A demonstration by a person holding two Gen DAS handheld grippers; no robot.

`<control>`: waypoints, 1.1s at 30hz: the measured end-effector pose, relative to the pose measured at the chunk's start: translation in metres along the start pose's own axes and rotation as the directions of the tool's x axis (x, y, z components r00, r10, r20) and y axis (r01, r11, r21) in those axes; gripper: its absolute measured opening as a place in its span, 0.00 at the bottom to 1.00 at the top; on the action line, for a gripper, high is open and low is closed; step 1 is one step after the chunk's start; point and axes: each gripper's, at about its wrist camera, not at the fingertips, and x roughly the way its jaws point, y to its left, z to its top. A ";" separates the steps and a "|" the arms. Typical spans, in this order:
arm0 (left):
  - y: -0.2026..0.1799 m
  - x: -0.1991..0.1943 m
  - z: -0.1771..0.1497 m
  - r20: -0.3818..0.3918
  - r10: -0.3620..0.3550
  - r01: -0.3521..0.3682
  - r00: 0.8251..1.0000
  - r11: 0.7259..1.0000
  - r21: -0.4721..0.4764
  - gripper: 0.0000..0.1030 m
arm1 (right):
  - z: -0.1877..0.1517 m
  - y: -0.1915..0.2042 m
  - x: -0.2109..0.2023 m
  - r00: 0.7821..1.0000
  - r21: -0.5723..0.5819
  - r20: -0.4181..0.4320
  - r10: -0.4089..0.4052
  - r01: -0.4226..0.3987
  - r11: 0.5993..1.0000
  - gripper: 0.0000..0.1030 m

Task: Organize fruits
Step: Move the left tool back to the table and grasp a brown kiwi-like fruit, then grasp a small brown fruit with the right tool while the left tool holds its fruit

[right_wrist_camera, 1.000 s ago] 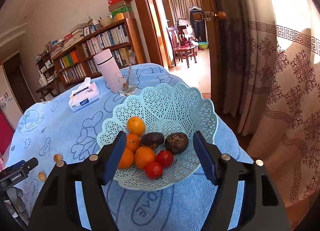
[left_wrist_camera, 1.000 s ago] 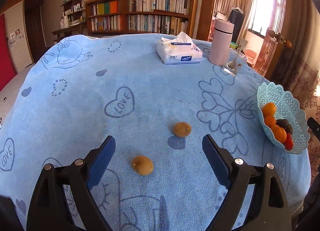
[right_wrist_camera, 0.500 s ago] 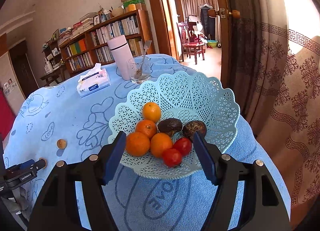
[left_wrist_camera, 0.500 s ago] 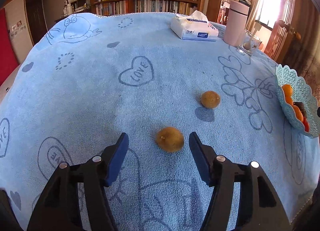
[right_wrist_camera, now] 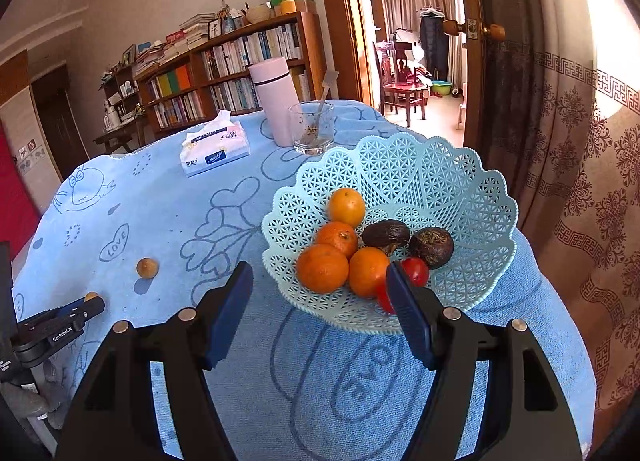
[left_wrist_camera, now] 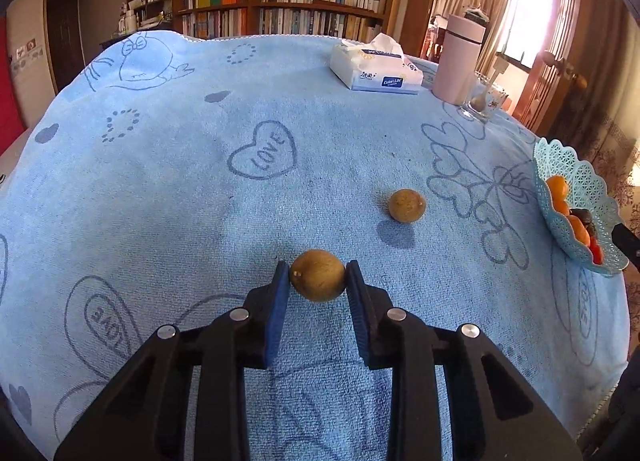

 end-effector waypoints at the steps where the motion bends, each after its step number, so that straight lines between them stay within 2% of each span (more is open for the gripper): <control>1: 0.001 -0.003 0.001 0.015 0.011 -0.011 1.000 1.000 0.003 0.28 | 0.000 0.004 0.000 1.000 -0.006 -0.001 0.006 -0.006 1.000 0.68; 7: 0.018 -0.019 0.002 0.087 0.083 -0.082 0.993 0.997 -0.010 0.28 | 0.007 0.039 0.008 0.996 -0.052 -0.037 0.086 -0.088 0.995 0.68; 13: 0.035 -0.023 0.001 0.094 0.097 -0.094 0.991 0.995 -0.042 0.28 | 0.010 0.083 0.029 0.983 -0.114 -0.101 0.151 -0.162 0.980 0.68; 20: 0.039 -0.025 0.000 0.102 0.116 -0.110 0.988 0.992 -0.057 0.28 | 0.006 0.131 0.071 0.951 -0.139 -0.223 0.216 -0.250 0.958 0.68; 26: 0.043 -0.022 0.000 0.108 0.134 -0.126 0.985 0.989 -0.077 0.29 | 0.005 0.161 0.103 0.935 -0.169 -0.280 0.216 -0.270 0.948 0.68; 33: 0.051 -0.013 -0.002 0.086 0.134 -0.124 0.987 0.986 -0.112 0.29 | 0.001 0.179 0.124 0.931 -0.194 -0.309 0.195 -0.262 0.945 0.68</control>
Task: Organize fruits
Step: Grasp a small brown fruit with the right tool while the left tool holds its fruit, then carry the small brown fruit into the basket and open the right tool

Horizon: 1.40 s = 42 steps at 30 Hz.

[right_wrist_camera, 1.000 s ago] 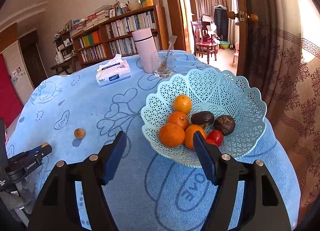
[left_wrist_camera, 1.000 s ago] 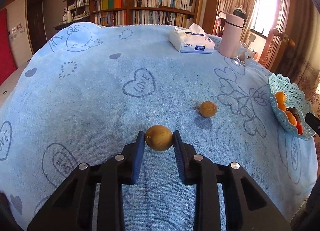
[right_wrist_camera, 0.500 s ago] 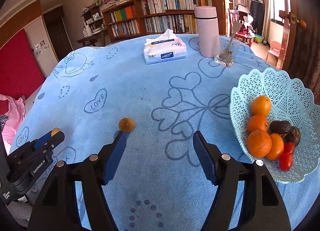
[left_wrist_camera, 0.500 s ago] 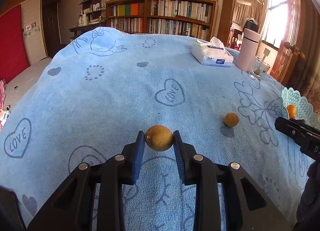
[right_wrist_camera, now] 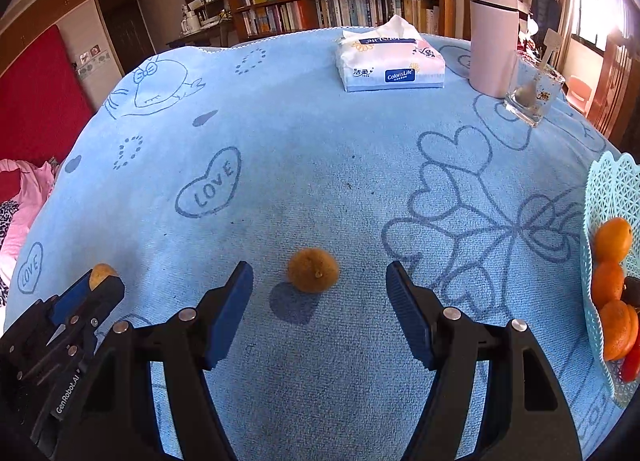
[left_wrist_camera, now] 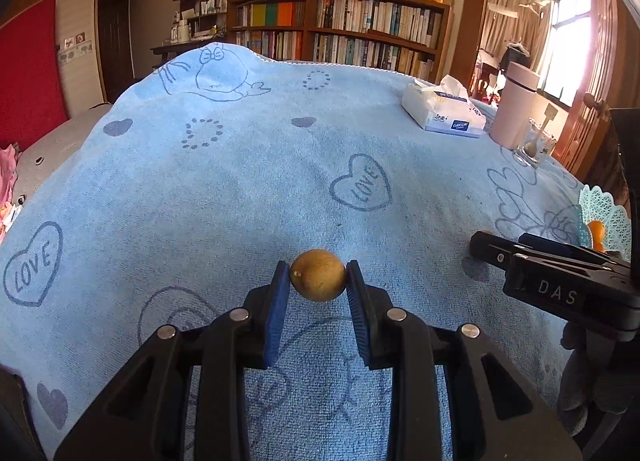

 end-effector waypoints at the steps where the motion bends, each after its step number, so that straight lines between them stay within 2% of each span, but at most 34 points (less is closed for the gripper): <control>1: 0.001 0.002 -0.001 -0.005 -0.001 0.001 1.000 1.000 -0.002 0.28 | 0.000 0.001 0.003 1.000 0.000 -0.004 -0.003 0.003 1.000 0.68; 8: 0.004 0.009 -0.002 -0.027 -0.011 0.010 1.000 1.000 -0.024 0.28 | 0.005 0.001 0.017 1.000 0.000 -0.020 -0.016 0.016 1.000 0.66; 11: 0.005 0.011 -0.002 -0.033 -0.015 0.014 0.999 1.000 -0.027 0.29 | 0.004 0.004 0.020 0.999 -0.024 -0.018 -0.038 0.038 0.999 0.57; 15: 0.005 0.013 -0.003 -0.039 -0.018 0.017 0.999 0.999 -0.029 0.29 | 0.003 0.007 0.021 0.997 -0.053 -0.004 -0.072 0.072 0.996 0.39; 19: 0.005 0.013 -0.003 -0.042 -0.021 0.019 0.999 0.999 -0.031 0.29 | 0.000 0.007 0.017 0.999 -0.055 -0.005 -0.050 0.050 0.997 0.28; 24: 0.005 0.013 -0.003 -0.042 -0.020 0.019 0.999 0.999 -0.030 0.28 | -0.004 0.005 0.006 0.999 -0.035 -0.002 -0.037 0.037 0.999 0.28; 31: 0.004 0.013 -0.003 -0.037 -0.017 0.016 0.999 1.000 -0.023 0.29 | -0.006 -0.004 -0.024 0.998 0.004 0.053 -0.022 0.022 1.000 0.28; 42: 0.001 0.011 -0.004 -0.030 -0.013 0.013 0.999 1.000 -0.014 0.29 | -0.016 -0.054 -0.073 0.989 0.126 0.125 -0.073 0.057 0.990 0.28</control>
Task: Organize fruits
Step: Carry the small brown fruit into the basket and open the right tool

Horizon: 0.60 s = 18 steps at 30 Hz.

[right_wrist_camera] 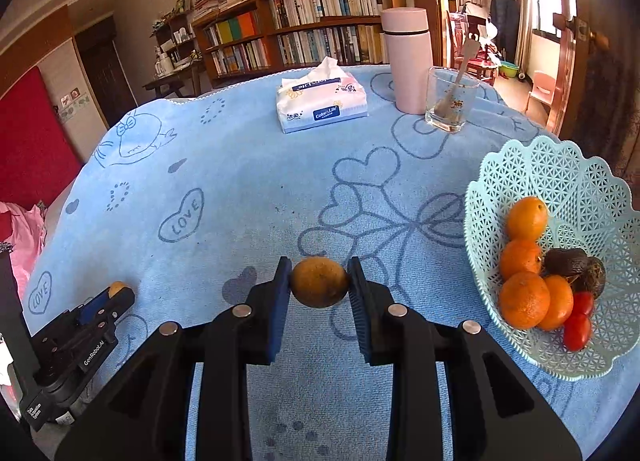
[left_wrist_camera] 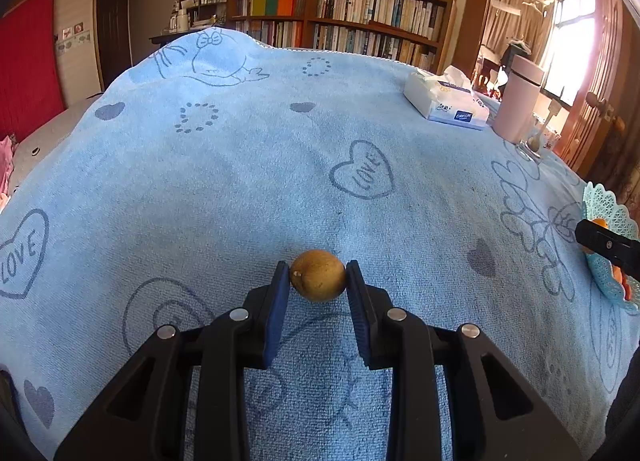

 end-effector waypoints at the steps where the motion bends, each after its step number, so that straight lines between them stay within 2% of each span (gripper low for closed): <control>1: 0.000 0.000 0.000 0.001 0.001 -0.001 1.000 1.000 0.002 0.29 | 0.000 -0.007 -0.004 1.000 0.015 0.006 -0.007 0.007 1.000 0.28; 9: -0.003 -0.002 -0.001 0.010 0.009 -0.010 1.000 1.000 0.015 0.29 | -0.003 -0.068 -0.035 0.994 0.127 0.047 -0.100 0.094 0.987 0.28; 18: -0.007 -0.006 -0.002 0.023 0.023 -0.024 0.999 0.999 0.039 0.29 | -0.012 -0.130 -0.067 0.975 0.232 0.072 -0.211 0.189 0.954 0.28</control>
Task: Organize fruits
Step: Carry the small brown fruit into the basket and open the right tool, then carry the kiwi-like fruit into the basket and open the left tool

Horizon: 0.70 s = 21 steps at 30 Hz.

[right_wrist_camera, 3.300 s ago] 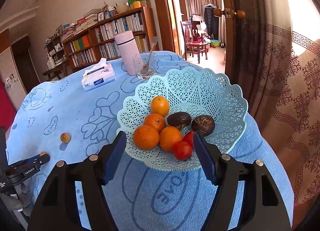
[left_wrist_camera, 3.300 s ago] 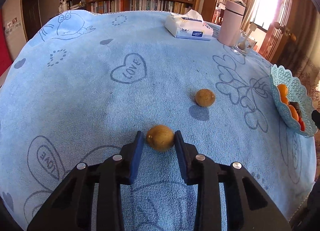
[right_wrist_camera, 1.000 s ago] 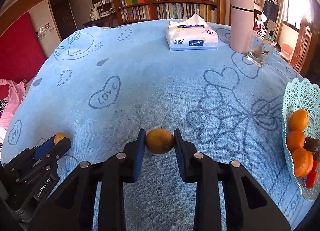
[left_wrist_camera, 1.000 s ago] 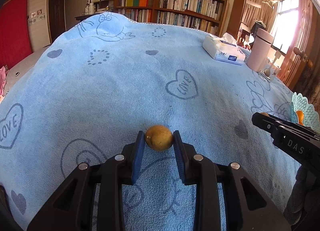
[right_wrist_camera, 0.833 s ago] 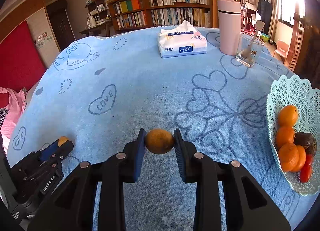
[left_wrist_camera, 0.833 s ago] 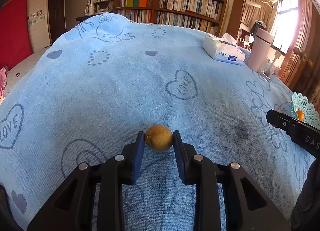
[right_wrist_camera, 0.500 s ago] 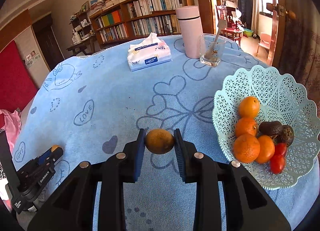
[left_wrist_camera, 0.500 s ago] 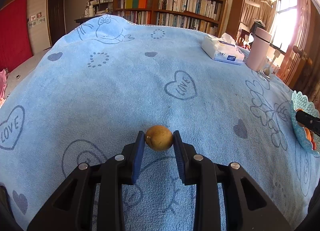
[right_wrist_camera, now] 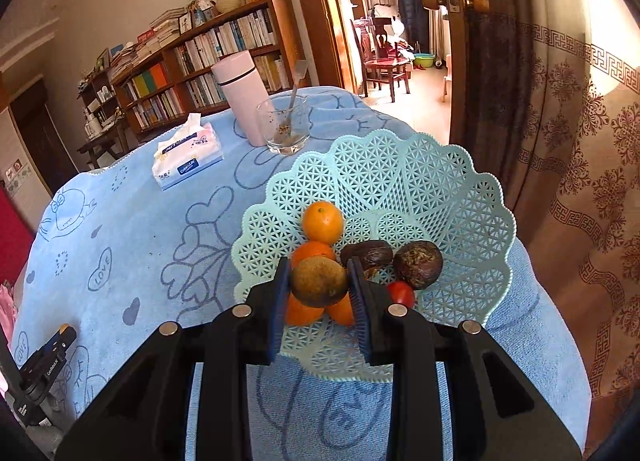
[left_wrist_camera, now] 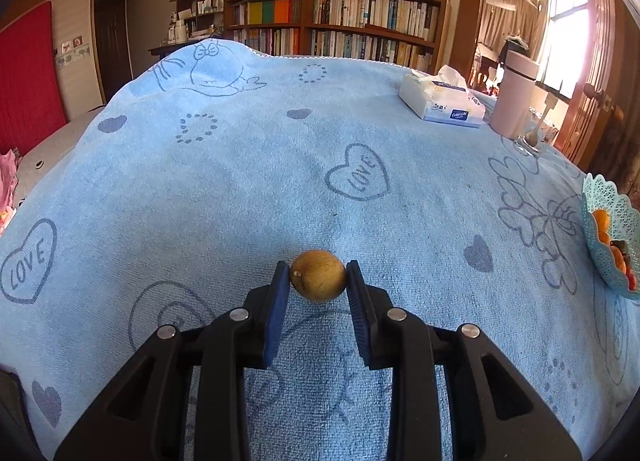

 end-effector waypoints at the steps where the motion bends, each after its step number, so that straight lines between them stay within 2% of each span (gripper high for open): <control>1: 0.000 0.000 0.000 0.001 0.001 -0.001 1.000 1.000 0.003 0.29 | 0.001 -0.006 -0.001 1.000 0.010 0.003 -0.011 0.011 1.000 0.28; 10: -0.006 -0.005 0.001 0.002 0.011 -0.011 1.000 1.000 0.025 0.29 | 0.003 -0.044 -0.007 0.998 0.082 0.014 -0.056 0.055 0.995 0.31; 11: -0.007 -0.006 0.000 0.003 0.011 -0.011 1.000 1.000 0.026 0.29 | 0.003 -0.047 -0.008 0.998 0.090 0.017 -0.054 0.053 0.995 0.36; 12: -0.008 -0.007 0.001 0.003 0.010 -0.010 1.000 1.000 0.027 0.29 | 0.003 -0.049 -0.009 0.998 0.099 0.023 -0.054 0.052 0.994 0.46; 13: -0.009 -0.008 0.001 0.003 0.008 -0.008 1.000 1.000 0.027 0.29 | 0.003 -0.051 -0.011 0.998 0.109 0.032 -0.055 0.051 0.993 0.50; 21: -0.031 -0.019 0.004 0.006 -0.033 0.032 0.999 0.998 0.062 0.29 | 0.002 -0.064 -0.020 0.995 0.130 0.075 -0.061 0.051 0.990 0.51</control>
